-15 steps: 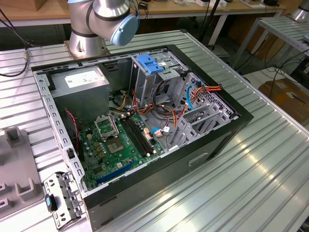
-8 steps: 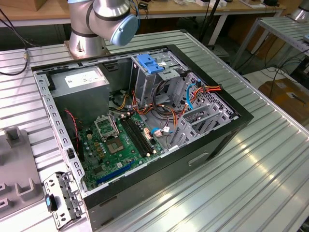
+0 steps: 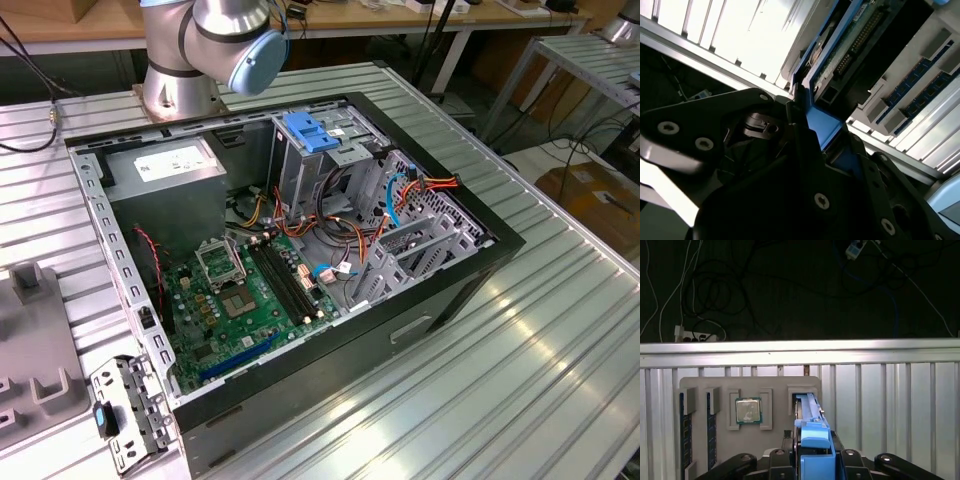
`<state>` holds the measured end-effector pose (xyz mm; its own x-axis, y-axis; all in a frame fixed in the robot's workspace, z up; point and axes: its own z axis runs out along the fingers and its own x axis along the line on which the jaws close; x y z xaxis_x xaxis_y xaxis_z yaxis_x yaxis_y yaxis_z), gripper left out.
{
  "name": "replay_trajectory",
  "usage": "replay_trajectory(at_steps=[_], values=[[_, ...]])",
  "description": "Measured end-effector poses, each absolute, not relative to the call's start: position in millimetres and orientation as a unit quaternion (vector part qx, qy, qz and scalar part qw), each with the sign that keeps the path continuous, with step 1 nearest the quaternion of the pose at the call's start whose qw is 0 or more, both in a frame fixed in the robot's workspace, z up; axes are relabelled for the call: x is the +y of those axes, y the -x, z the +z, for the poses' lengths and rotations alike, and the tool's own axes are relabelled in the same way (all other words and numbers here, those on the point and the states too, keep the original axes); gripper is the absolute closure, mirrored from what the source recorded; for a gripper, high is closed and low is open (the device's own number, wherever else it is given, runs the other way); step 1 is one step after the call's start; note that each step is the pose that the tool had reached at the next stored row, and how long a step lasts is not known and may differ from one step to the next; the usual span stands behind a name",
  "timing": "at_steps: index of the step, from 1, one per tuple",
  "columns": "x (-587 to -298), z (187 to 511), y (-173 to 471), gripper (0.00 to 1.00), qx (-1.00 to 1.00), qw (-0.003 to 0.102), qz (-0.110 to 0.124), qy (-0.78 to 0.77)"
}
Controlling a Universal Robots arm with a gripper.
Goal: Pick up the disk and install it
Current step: 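Pick up the disk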
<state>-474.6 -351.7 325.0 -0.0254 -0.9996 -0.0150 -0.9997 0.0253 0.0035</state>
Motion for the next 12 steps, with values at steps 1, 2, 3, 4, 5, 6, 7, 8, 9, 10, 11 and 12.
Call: replay_trajectory(at_steps=[1,2,3,4,5,6,7,8,9,10,11,12], values=[[-351.7,327.1,474.6,0.63,0.716,0.004,0.006,0.698],[-351.7,329.5,474.6,0.63,0.716,0.004,0.006,0.698],[-351.7,330.9,474.6,0.63,0.716,0.004,0.006,0.698],[-351.7,332.6,474.6,0.63,0.716,0.004,0.006,0.698],[-351.7,333.9,474.6,0.63,0.716,0.004,0.006,0.698],[-351.7,335.2,474.6,0.63,0.716,0.004,0.006,0.698],[-351.7,336.6,474.6,0.63,0.716,0.004,0.006,0.698],[-351.7,337.8,474.6,0.63,0.716,0.004,0.006,0.698],[-351.7,338.9,474.6,0.63,0.716,0.004,0.006,0.698],[-351.8,339.9,474.6,0.63,0.716,0.004,0.006,0.698],[-351.7,342.2,474.6,0.63,0.716,0.004,0.006,0.698],[-351.7,343.9,474.6,0.63,0.716,0.004,0.006,0.698]])
